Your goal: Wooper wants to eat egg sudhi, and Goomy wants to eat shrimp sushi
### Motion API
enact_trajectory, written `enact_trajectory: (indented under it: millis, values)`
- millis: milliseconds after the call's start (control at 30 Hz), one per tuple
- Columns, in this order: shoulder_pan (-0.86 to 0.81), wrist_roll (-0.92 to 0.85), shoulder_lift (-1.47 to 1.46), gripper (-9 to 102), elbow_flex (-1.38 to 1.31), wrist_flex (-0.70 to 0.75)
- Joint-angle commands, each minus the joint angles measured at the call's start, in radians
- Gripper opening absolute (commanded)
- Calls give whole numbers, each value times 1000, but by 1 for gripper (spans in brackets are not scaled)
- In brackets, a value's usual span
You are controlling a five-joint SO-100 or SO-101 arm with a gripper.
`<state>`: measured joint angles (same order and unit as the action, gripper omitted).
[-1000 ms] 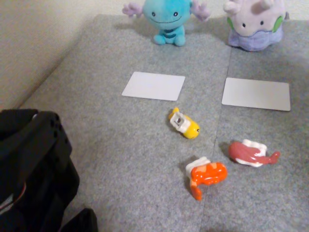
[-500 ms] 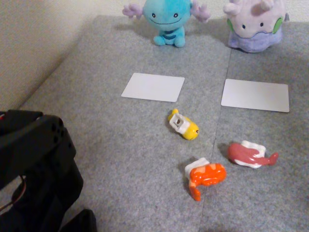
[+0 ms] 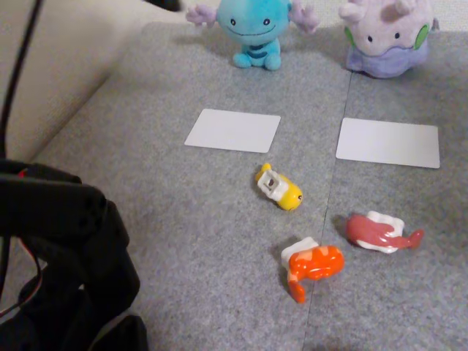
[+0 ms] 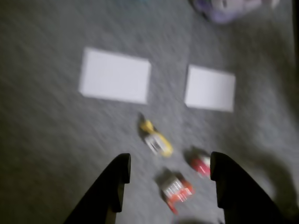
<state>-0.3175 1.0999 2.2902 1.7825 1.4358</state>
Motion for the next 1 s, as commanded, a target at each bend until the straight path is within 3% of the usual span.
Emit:
enact_trajectory:
  millis: [0,200,300,433,633,967]
  values:
    - [-87,-137,-147,21,-110,48]
    - [-178,-479,-362,21,-181,181]
    - [-221,-595,-448,23,-181,167]
    - [-255,-715,-578,33,-178,126]
    - [-249,-756,-781,35,-176,114]
    - [-249,-738,-1019,34,-172,-48]
